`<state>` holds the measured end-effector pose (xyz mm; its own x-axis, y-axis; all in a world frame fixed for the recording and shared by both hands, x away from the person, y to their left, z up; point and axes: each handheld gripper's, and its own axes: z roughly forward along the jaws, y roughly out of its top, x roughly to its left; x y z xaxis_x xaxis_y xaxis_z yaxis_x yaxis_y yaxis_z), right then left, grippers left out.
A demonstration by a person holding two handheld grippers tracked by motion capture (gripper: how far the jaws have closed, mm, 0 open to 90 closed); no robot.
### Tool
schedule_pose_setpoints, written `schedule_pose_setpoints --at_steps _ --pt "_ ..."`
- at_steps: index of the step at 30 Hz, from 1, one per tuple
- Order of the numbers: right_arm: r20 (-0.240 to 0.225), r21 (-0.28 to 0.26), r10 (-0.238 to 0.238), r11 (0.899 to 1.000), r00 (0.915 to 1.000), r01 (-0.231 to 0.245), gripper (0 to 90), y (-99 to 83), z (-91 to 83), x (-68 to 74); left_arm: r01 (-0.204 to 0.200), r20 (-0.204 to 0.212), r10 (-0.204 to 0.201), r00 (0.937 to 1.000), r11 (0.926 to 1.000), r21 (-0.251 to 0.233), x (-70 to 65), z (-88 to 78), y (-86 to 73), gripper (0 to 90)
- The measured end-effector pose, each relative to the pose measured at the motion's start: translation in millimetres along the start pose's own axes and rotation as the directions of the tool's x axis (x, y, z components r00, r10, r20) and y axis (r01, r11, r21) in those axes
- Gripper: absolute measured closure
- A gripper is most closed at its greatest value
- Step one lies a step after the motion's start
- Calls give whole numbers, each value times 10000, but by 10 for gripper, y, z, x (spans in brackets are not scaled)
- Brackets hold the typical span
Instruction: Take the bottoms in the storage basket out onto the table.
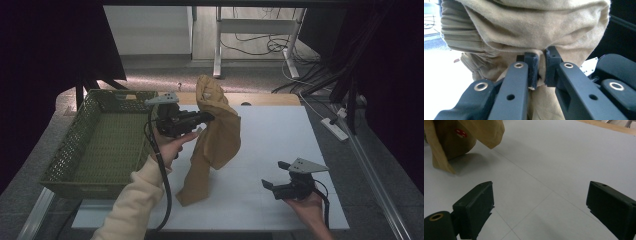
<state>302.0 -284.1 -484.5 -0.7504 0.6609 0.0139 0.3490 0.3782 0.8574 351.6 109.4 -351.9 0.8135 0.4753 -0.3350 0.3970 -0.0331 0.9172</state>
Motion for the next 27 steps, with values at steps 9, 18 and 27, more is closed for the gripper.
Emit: schedule_pose_setpoints --at_steps 9,18,27 --pt "10 -4 -11 10000 10000 11 78 -1 -5 1 -51 -224 59 9997 9993 363 39 133 -67 826" --pt "19 -2 0 10000 10000 0 78 -4 -6 -2 104 -472 -69 9989 9972 734 121 233 -163 825" --pt "13 35 33 10000 10000 -33 78 -8 -1 -3 265 -635 -190 9978 9925 1192 199 366 -276 823"
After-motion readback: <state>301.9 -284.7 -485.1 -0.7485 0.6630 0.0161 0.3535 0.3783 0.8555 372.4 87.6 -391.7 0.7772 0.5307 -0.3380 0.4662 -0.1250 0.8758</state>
